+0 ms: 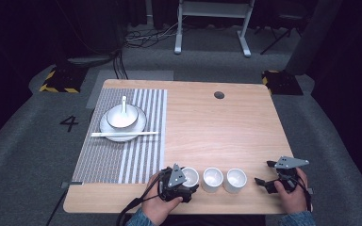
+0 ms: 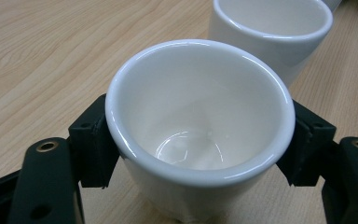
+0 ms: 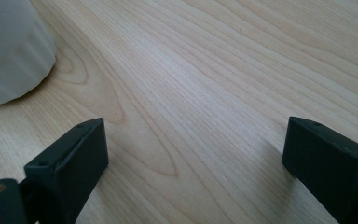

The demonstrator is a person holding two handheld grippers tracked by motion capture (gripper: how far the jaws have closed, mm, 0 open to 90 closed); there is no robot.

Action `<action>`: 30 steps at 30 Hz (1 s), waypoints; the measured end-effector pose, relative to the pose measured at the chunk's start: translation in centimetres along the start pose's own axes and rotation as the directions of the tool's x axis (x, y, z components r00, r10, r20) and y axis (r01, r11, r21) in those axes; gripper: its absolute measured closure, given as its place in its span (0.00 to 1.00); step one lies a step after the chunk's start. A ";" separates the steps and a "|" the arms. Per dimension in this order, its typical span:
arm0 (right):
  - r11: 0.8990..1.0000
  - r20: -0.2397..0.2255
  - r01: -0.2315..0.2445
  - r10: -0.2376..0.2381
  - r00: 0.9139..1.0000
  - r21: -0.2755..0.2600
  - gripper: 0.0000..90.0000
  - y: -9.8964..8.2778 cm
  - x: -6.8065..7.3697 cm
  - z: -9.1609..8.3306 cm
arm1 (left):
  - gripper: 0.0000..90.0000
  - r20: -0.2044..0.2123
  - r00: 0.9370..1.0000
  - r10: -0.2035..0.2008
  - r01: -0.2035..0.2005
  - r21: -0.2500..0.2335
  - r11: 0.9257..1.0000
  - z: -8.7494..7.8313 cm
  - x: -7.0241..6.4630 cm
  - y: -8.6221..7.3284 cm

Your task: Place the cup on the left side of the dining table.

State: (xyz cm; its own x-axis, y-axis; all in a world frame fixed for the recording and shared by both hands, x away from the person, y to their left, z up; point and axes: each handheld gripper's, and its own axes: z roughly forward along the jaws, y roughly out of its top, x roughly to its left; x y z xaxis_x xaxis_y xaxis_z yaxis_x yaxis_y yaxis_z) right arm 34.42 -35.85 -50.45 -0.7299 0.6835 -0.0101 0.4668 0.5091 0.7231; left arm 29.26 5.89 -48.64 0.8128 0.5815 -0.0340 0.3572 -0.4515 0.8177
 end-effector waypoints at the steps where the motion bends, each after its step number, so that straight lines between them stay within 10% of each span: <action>1: 1.000 0.000 0.000 0.000 1.000 0.000 0.08 0.0 0.0 0.0 | 0.30 0.002 1.000 -0.004 0.004 -0.004 1.000 -0.1 0.0 0.1; 30: 1.000 -0.001 0.000 0.000 1.000 0.000 0.08 0.0 0.0 0.0 | 0.30 -0.067 0.993 -0.097 0.089 -0.115 0.989 -5.4 3.1 3.2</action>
State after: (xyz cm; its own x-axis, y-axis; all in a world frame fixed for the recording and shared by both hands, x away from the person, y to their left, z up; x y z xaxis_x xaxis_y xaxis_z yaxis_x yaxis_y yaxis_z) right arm 34.43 -35.85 -50.45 -0.7300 0.6834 -0.0094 0.4672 0.5089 0.7230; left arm 30.46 9.95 -42.97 0.7416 0.6667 -0.0741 0.3727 -0.3177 0.8719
